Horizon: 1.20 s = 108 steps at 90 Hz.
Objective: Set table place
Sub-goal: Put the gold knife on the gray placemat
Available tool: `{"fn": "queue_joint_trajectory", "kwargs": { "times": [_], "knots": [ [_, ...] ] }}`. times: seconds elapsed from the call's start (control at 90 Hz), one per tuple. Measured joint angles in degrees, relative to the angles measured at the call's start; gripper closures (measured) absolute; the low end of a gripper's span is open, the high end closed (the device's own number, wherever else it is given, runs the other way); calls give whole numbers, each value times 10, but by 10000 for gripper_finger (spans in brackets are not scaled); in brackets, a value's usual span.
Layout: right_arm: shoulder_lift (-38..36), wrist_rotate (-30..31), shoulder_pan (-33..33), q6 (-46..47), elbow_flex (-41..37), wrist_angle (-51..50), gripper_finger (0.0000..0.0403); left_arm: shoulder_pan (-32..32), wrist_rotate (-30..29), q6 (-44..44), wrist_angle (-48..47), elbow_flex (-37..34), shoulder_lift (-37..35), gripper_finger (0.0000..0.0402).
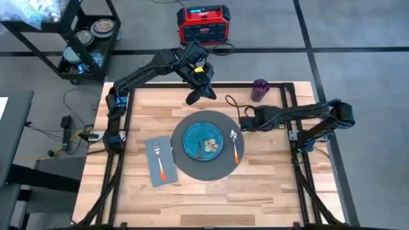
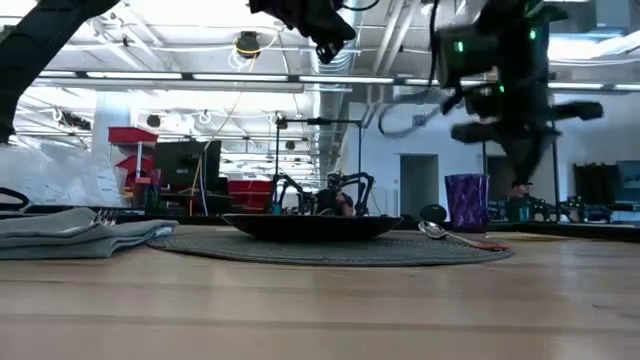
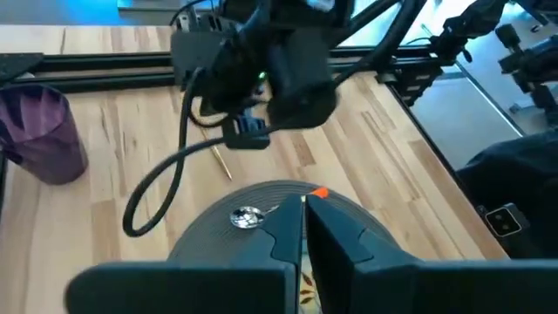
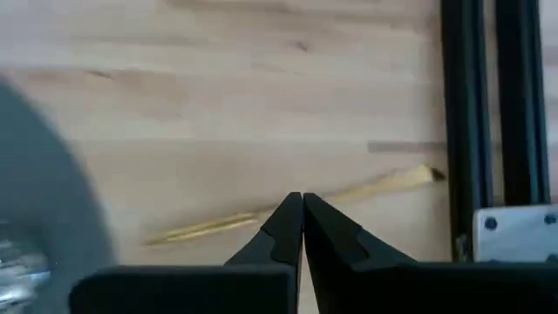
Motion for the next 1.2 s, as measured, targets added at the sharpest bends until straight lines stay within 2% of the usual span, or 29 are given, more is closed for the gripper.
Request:
{"fn": "queue_joint_trajectory", "kwargs": {
  "times": [0.133,0.344,0.644,0.844,1.2],
  "knots": [
    [0,-42,16,50,-53,29,403,-1,0,4,5,0,0,401],
    [-1,-73,14,159,-98,7,403,-1,1,4,12,0,0,401],
    [0,-83,-46,158,-139,36,403,-1,1,4,13,0,-1,401],
    [0,-100,-106,116,-169,133,403,-1,1,5,13,0,-1,401],
    [-1,-98,-178,110,-167,151,402,-1,0,1,11,0,-1,401]
  ]
}}
